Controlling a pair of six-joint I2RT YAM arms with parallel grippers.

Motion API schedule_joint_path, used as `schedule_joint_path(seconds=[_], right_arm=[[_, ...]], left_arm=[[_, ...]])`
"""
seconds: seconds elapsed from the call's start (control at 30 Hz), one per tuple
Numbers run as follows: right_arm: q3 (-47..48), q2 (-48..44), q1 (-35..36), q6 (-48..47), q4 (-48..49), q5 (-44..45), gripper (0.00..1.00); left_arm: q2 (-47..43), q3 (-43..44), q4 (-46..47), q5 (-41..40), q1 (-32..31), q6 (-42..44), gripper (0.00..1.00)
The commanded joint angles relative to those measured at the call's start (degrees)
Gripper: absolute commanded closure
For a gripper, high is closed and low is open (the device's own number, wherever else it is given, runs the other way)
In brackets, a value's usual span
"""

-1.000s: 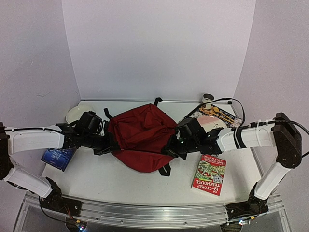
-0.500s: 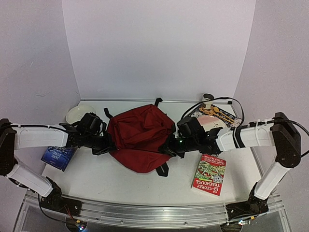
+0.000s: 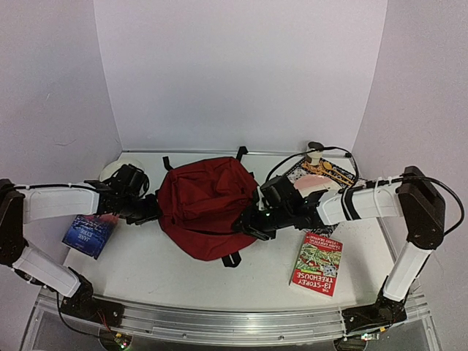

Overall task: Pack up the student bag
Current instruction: Unzip the largest pocket of the student bag, then pick up the largest pocket of the bag from the student bag.

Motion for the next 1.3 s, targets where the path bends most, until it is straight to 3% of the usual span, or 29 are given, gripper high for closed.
schedule_joint_path(seconds=[0.0, 0.2, 0.33, 0.6, 0.87, 1.03, 1.27], right_arm=[[4.03, -1.73, -0.54, -4.94, -5.88, 2.73, 0.49], [6.59, -3.13, -0.89, -6.82, -8.45, 2.92, 0.42], [8.01, -3.73, -0.96, -7.56, -9.27, 2.23, 0.41], [11.34, -4.1, -0.91, -7.25, -10.16, 0.2, 0.41], [13.93, -4.78, -1.19, -7.32, -11.32, -0.07, 0.42], [15.81, -3.3, -1.74, -7.83, -11.65, 0.4, 0.47], [17.21, -0.15, -2.27, -7.92, -11.9, 0.04, 0.61]], left_arm=[[-7.02, 1.66, -0.23, 1.16, -0.21, 5.34, 0.53], [-9.57, 4.43, -0.22, 7.83, -0.37, 10.64, 0.24], [-7.42, 7.95, -0.22, 11.61, -2.12, 14.05, 0.15], [-0.23, 13.61, -0.22, 11.74, -10.48, 19.17, 0.09], [3.18, 16.57, -0.21, 14.21, -13.63, 22.15, 0.08], [5.57, 18.02, -0.2, 14.72, -16.15, 23.16, 0.07], [9.93, 20.4, -0.12, 14.46, -19.01, 23.34, 0.07]])
